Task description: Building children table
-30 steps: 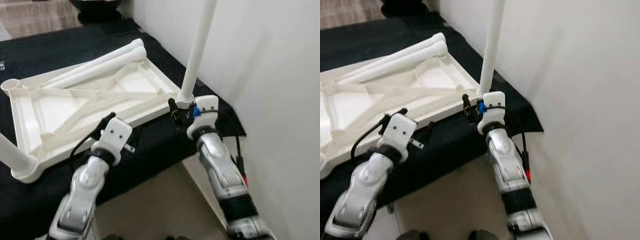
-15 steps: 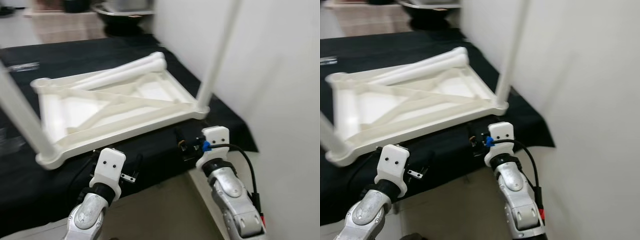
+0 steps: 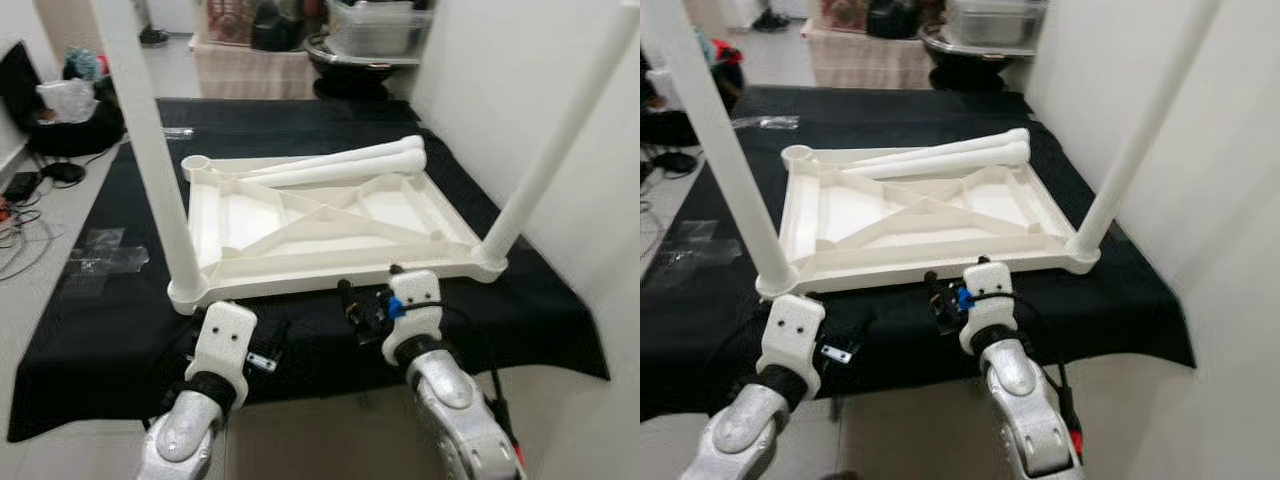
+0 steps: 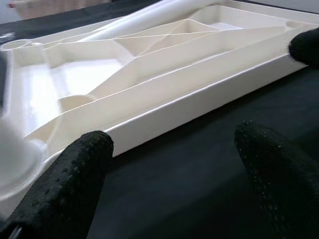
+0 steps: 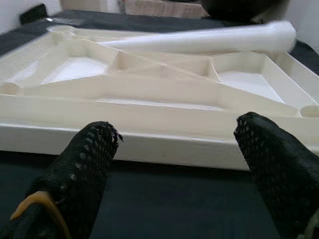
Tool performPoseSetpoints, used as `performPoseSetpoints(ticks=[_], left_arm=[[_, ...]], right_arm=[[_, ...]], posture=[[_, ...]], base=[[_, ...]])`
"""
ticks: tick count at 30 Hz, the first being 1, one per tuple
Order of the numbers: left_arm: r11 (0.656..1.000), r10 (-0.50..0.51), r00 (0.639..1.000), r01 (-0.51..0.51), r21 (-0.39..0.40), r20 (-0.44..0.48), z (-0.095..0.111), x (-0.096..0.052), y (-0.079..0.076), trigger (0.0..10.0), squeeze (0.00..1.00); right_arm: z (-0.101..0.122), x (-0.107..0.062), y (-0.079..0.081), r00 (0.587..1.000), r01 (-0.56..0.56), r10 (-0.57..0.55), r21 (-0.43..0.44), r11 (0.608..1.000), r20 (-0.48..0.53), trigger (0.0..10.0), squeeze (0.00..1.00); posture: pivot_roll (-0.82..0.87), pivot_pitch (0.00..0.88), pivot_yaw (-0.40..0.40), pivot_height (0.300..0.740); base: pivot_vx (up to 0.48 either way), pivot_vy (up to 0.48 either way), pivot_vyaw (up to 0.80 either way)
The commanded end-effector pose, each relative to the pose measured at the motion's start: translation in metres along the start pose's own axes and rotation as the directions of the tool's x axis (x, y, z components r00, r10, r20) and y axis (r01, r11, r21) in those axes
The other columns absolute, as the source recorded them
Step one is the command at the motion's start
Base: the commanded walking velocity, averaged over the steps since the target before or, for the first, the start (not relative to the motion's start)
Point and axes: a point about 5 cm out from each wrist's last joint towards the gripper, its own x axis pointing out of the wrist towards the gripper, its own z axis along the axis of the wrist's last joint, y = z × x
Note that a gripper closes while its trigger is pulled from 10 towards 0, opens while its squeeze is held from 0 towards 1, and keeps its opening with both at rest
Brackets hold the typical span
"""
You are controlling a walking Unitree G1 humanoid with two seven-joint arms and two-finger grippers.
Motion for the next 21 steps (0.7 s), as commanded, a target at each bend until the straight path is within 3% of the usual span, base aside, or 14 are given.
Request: performPoseSetpoints(ticks=[1, 14, 18, 21], left_arm=[[1.000, -0.020, 1.000, 0.020, -0.010, -0.024, -0.0047, 0.0003, -0.0029, 10.0, 0.00], [1.000, -0.031, 0.999, 0.031, -0.002, -0.040, -0.0082, 0.0001, -0.0035, 10.0, 0.00], [0.996, -0.063, 0.996, 0.066, 0.054, -0.060, -0.0099, 0.0004, -0.0074, 10.0, 0.00], [0.996, -0.070, 0.996, 0.073, 0.050, -0.051, -0.0088, 0.0001, -0.0086, 10.0, 0.00]], right_arm=[[-0.0065, -0.0005, -0.0047, 0.999, 0.024, -0.024, 0.011, 1.000, -0.043, 10.0, 0.00], [-0.0096, -0.0003, -0.0036, 0.997, 0.032, -0.030, 0.024, 0.999, -0.071, 10.0, 0.00], [-0.0093, -0.0005, -0.0035, 0.996, 0.041, -0.039, 0.023, 0.999, -0.083, 10.0, 0.00], [-0.0086, -0.0008, -0.0033, 0.996, 0.043, -0.041, 0.023, 0.999, -0.082, 10.0, 0.00]], posture=[[0.02, 0.000, -0.064, 0.740], [0.02, 0.000, -0.063, 0.740], [0.02, 0.000, -0.060, 0.740], [0.03, 0.002, -0.060, 0.740]], base=[[0.000, 0.458, 0.00], [0.000, 0.475, 0.00], [-0.071, 0.068, 0.00], [0.000, 0.000, 0.00]])
